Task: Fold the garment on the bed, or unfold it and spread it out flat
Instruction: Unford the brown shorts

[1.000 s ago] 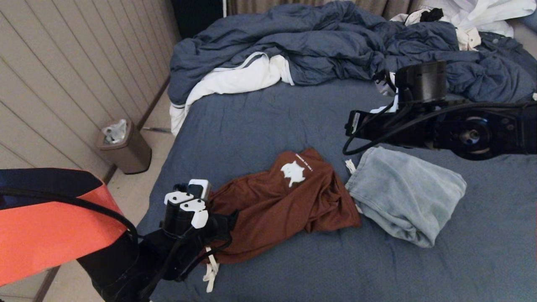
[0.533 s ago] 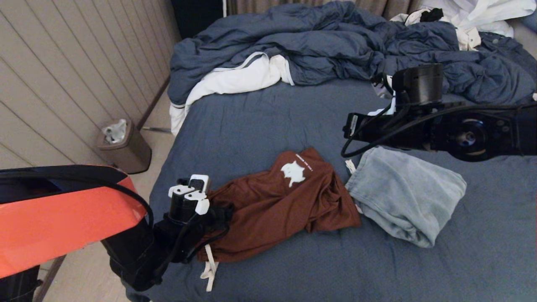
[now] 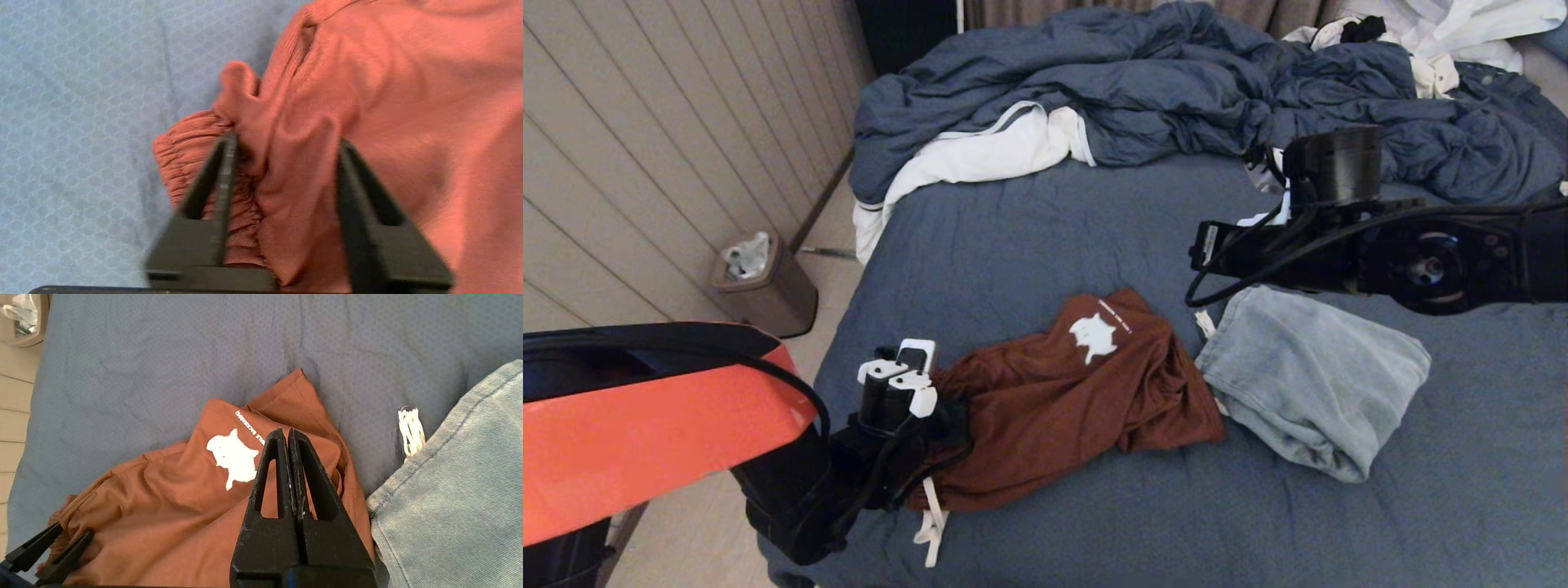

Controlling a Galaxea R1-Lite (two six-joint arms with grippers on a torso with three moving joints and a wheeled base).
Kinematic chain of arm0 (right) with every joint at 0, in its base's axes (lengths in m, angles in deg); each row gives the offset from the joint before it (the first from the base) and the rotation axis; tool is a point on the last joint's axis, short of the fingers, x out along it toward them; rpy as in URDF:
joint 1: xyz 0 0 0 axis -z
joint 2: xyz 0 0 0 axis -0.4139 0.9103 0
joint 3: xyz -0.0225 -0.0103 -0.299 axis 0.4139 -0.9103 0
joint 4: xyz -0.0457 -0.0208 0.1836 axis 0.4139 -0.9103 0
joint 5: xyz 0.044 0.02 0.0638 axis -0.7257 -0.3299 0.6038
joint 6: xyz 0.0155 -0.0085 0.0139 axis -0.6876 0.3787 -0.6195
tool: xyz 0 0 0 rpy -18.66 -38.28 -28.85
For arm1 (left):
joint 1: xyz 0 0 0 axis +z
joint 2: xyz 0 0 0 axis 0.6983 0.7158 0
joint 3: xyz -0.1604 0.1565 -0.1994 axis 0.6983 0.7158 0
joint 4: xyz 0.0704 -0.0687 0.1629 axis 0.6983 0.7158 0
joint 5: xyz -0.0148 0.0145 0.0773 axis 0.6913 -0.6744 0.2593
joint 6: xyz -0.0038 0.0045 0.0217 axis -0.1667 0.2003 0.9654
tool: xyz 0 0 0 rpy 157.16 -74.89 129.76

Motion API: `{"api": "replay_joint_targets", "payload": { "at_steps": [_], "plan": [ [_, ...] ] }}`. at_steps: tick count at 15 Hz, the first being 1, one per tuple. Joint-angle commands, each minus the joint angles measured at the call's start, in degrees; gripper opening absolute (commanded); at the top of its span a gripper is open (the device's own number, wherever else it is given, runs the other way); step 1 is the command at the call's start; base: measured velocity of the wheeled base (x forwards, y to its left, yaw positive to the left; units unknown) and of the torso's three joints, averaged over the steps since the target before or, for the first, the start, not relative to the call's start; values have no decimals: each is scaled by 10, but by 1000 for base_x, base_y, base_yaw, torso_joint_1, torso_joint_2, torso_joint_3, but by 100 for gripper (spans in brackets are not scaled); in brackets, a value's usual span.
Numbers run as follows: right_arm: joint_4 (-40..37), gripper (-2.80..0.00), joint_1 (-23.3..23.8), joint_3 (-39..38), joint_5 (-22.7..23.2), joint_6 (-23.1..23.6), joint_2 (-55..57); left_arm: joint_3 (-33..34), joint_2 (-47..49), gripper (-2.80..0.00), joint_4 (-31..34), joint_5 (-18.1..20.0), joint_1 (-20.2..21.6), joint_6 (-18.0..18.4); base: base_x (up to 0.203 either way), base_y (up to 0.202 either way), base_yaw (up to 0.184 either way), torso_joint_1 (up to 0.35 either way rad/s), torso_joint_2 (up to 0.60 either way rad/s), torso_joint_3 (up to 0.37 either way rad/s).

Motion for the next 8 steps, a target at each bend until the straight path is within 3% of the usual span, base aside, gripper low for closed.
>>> {"api": "replay_joint_targets", "payload": {
  "at_steps": [1,8],
  "plan": [
    [1,-280,0,2,-1,-1,2,0,-14,-280,-5,-2,-2,-1,0,0,0,0,0,0],
    [1,-280,-1,2,-1,0,3,41,-189,-280,-10,-7,-1,-1,0,0,0,0,0,0]
  ]
}}
